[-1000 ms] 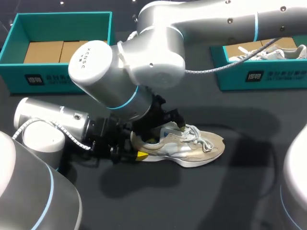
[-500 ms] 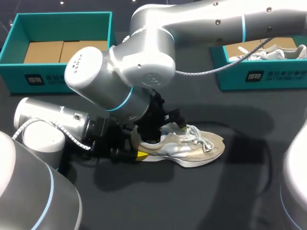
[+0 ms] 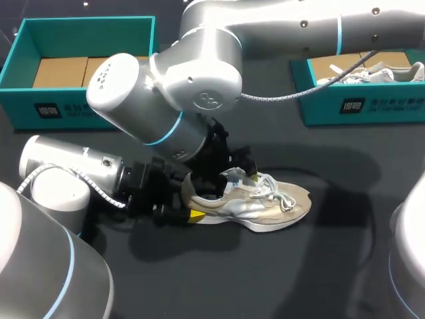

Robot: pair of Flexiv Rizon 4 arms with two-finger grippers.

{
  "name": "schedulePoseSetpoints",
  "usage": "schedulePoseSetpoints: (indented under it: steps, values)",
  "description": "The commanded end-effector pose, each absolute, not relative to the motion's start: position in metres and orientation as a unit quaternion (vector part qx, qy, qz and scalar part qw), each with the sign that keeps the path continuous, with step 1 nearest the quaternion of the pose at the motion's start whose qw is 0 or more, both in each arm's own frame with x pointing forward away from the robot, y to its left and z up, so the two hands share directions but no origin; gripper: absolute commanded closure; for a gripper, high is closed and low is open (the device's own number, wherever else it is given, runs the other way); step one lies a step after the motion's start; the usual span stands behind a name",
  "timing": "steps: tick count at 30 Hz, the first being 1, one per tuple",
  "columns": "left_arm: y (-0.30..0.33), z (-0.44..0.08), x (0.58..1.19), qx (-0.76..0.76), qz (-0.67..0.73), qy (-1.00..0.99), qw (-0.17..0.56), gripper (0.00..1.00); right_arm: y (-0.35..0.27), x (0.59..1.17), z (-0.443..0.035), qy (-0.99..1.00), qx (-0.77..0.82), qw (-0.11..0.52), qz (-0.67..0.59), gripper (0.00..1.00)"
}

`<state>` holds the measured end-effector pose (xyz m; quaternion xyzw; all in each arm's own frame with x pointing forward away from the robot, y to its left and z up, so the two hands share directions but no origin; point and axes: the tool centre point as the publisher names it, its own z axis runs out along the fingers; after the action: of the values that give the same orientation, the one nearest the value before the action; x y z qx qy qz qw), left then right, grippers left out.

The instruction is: Take the shoe out of the shoebox, open the shoe tongue, remove and reinsert the insole, then place the shoe into the shoebox

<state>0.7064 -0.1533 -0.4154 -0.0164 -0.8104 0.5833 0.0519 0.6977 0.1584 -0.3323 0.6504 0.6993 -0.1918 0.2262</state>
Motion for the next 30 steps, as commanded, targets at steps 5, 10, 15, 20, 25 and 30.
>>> schedulePoseSetpoints:
  steps: [5, 10, 15, 20, 25, 30]
  values:
    - [-0.15, -0.417, 0.704, -0.016, 0.583, -0.81, 0.051, 1.0, 0.158, 0.689, -0.328, 0.564, 0.774, 0.247, -0.147, 0.56]
    - [-0.15, -0.417, 0.704, -0.016, 0.583, -0.81, 0.051, 1.0, 0.157, 0.688, -0.325, 0.575, 0.767, 0.239, -0.156, 0.65]
    - [-0.15, -0.417, 0.704, -0.016, 0.583, -0.81, 0.051, 1.0, 0.156, 0.691, -0.319, 0.604, 0.746, 0.223, -0.168, 0.96]
    - [-0.15, -0.417, 0.704, -0.016, 0.583, -0.81, 0.051, 1.0, 0.152, 0.696, -0.312, 0.638, 0.72, 0.211, -0.176, 1.0]
    - [-0.15, -0.417, 0.704, -0.016, 0.583, -0.81, 0.051, 1.0, 0.137, 0.702, -0.306, 0.703, 0.675, 0.17, -0.146, 1.0]
    - [-0.15, -0.417, 0.704, -0.016, 0.583, -0.81, 0.051, 1.0, 0.124, 0.705, -0.307, 0.761, 0.633, 0.111, -0.09, 1.0]
